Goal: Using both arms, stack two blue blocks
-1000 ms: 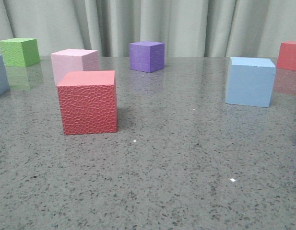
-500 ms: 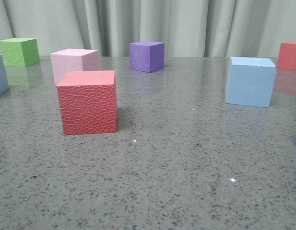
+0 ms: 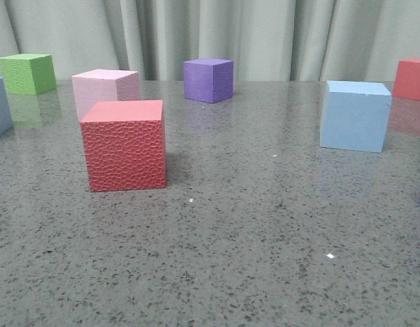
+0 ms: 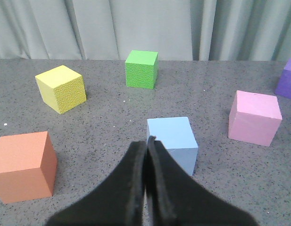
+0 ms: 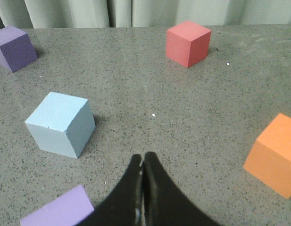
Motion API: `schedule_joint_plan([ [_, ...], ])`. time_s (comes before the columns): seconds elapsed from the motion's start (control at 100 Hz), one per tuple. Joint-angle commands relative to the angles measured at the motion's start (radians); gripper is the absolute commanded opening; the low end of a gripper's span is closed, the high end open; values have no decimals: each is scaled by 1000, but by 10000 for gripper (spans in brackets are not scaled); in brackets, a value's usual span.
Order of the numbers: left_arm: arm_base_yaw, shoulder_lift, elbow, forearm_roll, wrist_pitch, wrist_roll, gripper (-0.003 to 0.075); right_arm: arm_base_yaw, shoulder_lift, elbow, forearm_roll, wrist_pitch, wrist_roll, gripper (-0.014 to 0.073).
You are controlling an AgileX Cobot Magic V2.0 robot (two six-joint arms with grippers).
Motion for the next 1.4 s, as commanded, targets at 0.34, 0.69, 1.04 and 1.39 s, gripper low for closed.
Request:
schedule_joint_plan([
  [0.34, -1, 79, -70, -31, -90, -7, 485, -3, 44, -58, -11, -59, -4, 440],
  [0.69, -1, 81, -70, -49, -82, -7, 589, -3, 44, -57, -11, -91, -4, 653],
  [1.04, -1, 81, -70, -49, -96, -7, 589, -3, 162, -175, 37, 7, -4, 653],
  [1.39, -1, 81, -70, -49, -96, -7, 589, 73, 559, -565, 121, 275, 19, 653],
])
